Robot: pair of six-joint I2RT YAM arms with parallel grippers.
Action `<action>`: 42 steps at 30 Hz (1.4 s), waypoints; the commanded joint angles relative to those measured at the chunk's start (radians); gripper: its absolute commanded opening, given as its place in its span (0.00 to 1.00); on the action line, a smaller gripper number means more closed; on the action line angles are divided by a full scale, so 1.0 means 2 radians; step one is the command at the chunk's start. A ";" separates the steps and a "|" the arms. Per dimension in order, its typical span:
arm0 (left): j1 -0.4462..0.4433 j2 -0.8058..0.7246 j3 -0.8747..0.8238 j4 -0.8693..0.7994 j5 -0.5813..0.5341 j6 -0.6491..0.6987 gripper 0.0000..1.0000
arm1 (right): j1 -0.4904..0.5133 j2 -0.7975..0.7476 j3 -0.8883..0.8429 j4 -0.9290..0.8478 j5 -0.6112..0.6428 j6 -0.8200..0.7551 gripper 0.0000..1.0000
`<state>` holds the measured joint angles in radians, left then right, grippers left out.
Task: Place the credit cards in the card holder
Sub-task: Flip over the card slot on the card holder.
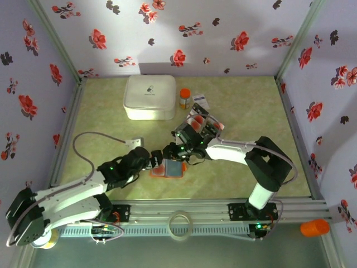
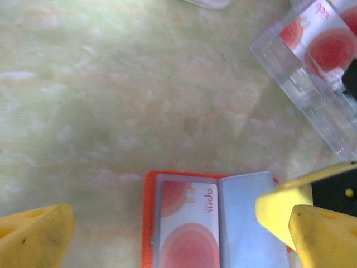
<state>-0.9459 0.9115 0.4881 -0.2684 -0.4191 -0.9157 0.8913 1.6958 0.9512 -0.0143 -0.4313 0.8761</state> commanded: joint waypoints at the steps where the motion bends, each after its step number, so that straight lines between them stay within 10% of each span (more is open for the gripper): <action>1: 0.013 -0.030 -0.016 -0.041 -0.017 -0.006 1.00 | 0.012 0.025 0.030 0.008 0.000 0.014 0.32; 42: 0.023 0.021 -0.071 0.017 0.035 -0.008 0.99 | 0.006 0.079 0.066 0.012 0.018 0.023 0.30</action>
<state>-0.8982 0.9367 0.3668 -0.2653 -0.3584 -0.9218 0.9165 1.8961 1.0851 0.0284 -0.4217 0.9253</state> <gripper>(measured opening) 0.992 0.299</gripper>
